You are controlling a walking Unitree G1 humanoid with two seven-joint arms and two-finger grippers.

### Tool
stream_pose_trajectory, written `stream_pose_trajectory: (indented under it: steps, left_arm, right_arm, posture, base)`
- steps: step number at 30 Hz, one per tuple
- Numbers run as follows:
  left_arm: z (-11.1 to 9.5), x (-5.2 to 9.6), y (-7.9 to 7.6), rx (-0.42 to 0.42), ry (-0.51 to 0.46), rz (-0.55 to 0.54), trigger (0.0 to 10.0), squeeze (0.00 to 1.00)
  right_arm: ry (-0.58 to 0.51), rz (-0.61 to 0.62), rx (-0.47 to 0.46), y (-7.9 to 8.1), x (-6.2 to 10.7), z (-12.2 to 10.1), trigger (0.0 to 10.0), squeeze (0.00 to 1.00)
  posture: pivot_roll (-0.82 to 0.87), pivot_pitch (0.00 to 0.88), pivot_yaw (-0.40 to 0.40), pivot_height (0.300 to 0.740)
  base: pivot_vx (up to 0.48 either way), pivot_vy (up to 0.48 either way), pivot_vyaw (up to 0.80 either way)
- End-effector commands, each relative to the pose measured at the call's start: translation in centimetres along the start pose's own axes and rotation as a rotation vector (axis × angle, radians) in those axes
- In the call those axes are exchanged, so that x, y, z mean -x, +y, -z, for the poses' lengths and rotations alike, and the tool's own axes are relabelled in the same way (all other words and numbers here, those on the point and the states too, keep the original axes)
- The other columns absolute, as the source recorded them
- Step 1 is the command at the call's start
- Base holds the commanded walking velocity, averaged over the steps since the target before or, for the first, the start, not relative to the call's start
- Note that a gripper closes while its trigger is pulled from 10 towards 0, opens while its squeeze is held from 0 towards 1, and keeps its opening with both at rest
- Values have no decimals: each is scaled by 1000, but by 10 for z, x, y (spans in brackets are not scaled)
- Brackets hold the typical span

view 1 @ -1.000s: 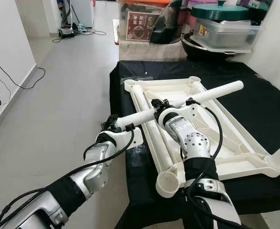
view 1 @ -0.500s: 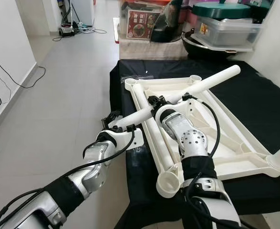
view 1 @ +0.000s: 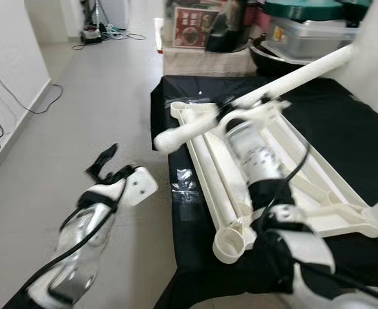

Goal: Building children table

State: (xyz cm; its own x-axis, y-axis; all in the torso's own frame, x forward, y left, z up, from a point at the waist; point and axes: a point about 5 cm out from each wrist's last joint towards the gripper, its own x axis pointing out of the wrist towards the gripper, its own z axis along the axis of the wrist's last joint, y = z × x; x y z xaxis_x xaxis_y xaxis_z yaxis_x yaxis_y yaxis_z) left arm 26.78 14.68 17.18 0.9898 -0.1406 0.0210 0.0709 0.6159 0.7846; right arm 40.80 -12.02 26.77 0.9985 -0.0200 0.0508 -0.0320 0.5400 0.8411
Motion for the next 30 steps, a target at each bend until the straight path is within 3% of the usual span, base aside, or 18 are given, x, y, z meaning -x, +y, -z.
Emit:
stream_pose_trajectory:
  steps: [1, 5, 7, 10, 21, 22, 27, 28, 30]
  left_arm:
    - [3, 5, -6, 101, 23, 34, 10000, 0]
    - [6, 7, -5, 146, 36, 22, 10000, 0]
    - [10, 12, -2, 211, 58, 7, 10000, 0]
    - [12, 16, -1, 264, 73, 1, 10000, 0]
    - [22, 25, 4, 329, 119, -45, 10000, 0]
    - [20, 32, 0, 432, 110, -39, 10000, 0]
    - [18, 36, -2, 475, 103, -36, 10000, 0]
    - [18, 36, -3, 479, 101, -37, 10000, 0]
    - [20, 36, -3, 489, 106, -44, 10000, 0]
  right_arm:
    - [-21, -41, 14, 9, -1, -5, 0, 0]
    - [-39, -92, 36, 18, -1, -11, 0, 0]
    - [-38, -250, 201, 36, 2, -14, 0, 0]
    - [-14, -333, 256, 43, 4, -13, 0, 0]
    - [9, -340, 307, 35, -1, -13, 0, 0]
    - [46, -376, 468, 29, 2, -8, 0, 0]
    - [71, -381, 574, 22, 4, -7, 0, 0]
    - [78, -364, 615, 17, 4, -9, 10000, 0]
    - [82, -342, 660, 11, 4, -12, 10000, 0]
  posture:
    - [144, 0, -96, 740]
    - [142, 0, -95, 740]
    - [135, 0, -96, 740]
    - [132, 0, -96, 740]
    - [129, 0, -106, 740]
    - [124, 0, -111, 740]
    - [112, 0, -111, 740]
    - [108, 0, -110, 740]
    - [104, 0, -110, 740]
  base:
    - [0, 0, 0]
    - [0, 0, 0]
    - [0, 0, 0]
    - [0, 0, 0]
    - [0, 0, 0]
    - [0, 0, 0]
    - [0, 0, 0]
    - [0, 0, 0]
    - [0, 0, 0]
